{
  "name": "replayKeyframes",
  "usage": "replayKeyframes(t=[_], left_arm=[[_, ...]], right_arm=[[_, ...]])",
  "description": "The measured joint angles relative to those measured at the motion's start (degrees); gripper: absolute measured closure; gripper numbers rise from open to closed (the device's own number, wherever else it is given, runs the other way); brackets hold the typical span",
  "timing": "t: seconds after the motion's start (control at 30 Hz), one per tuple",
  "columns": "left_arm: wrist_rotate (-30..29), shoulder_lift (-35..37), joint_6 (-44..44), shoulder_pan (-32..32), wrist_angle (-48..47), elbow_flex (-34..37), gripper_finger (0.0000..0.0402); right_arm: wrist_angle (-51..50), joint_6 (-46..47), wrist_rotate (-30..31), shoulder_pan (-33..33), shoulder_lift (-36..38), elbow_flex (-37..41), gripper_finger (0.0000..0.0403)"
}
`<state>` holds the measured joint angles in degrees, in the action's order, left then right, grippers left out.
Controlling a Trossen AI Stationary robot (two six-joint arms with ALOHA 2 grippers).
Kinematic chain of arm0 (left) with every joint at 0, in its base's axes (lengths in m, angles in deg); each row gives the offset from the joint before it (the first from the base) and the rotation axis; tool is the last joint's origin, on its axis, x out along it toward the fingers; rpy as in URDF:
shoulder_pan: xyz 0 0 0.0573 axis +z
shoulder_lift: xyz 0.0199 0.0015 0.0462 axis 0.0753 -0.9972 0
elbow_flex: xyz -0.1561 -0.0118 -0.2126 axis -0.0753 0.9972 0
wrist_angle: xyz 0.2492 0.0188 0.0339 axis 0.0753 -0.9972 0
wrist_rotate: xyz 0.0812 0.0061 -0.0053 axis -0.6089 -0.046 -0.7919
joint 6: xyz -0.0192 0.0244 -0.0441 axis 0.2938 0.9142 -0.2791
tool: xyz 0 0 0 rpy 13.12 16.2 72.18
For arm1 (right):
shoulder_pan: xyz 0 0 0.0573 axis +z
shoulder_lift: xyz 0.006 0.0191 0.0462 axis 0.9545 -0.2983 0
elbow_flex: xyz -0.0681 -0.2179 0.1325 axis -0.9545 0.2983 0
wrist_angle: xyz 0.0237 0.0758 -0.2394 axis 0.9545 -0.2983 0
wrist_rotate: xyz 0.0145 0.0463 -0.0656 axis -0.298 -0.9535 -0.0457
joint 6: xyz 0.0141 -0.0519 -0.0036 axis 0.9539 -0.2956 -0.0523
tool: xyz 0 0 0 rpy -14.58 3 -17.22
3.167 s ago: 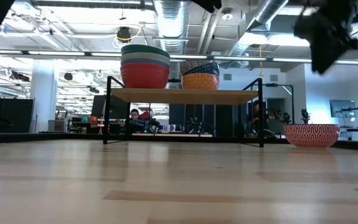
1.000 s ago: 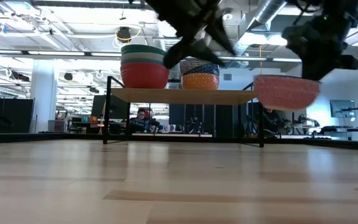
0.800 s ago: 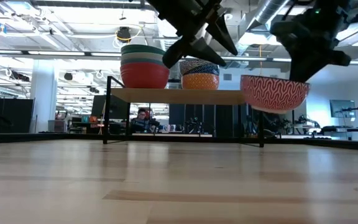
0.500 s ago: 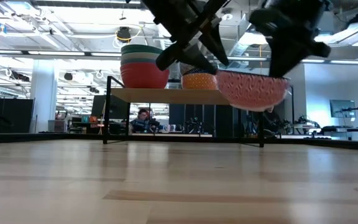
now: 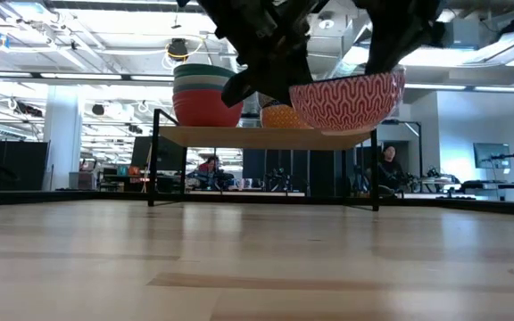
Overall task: Place and stack bowls onto a shelf
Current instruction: Stack the blue pattern bowl on top of the red pattern bowl on the shelf
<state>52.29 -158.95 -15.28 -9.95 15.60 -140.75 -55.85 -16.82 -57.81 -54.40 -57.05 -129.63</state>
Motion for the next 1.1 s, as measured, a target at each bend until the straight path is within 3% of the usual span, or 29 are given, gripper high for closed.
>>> replayKeyframes(t=[0.17,0.47,0.67,0.9,1.1], left_arm=[[1.3,-0.2,2.3,0.1,1.5,0.1,0.0394],[3.9,-0.2,1.9,0.0,2.1,0.1,0.0399],[3.0,0.0,1.6,-0.1,2.3,-0.1,0.0400],[2.6,3.6,3.4,-0.1,-0.1,-0.4,0.0401],[-2.2,6.1,6.9,0.7,-4.2,-2.6,0.0401]], right_arm=[[-1.0,-2.0,0.2,0.7,0.2,-1.9,0.0370],[-2.0,-3.6,-0.4,0.7,0.2,-3.1,0.0370],[-3.5,-2.2,-0.7,0.9,2.1,-2.9,0.0334],[-6.2,-2.7,-0.2,1.1,9.8,-2.4,0.0277],[-6.2,-2.7,2.2,0.8,15.7,-2.7,0.0236]])
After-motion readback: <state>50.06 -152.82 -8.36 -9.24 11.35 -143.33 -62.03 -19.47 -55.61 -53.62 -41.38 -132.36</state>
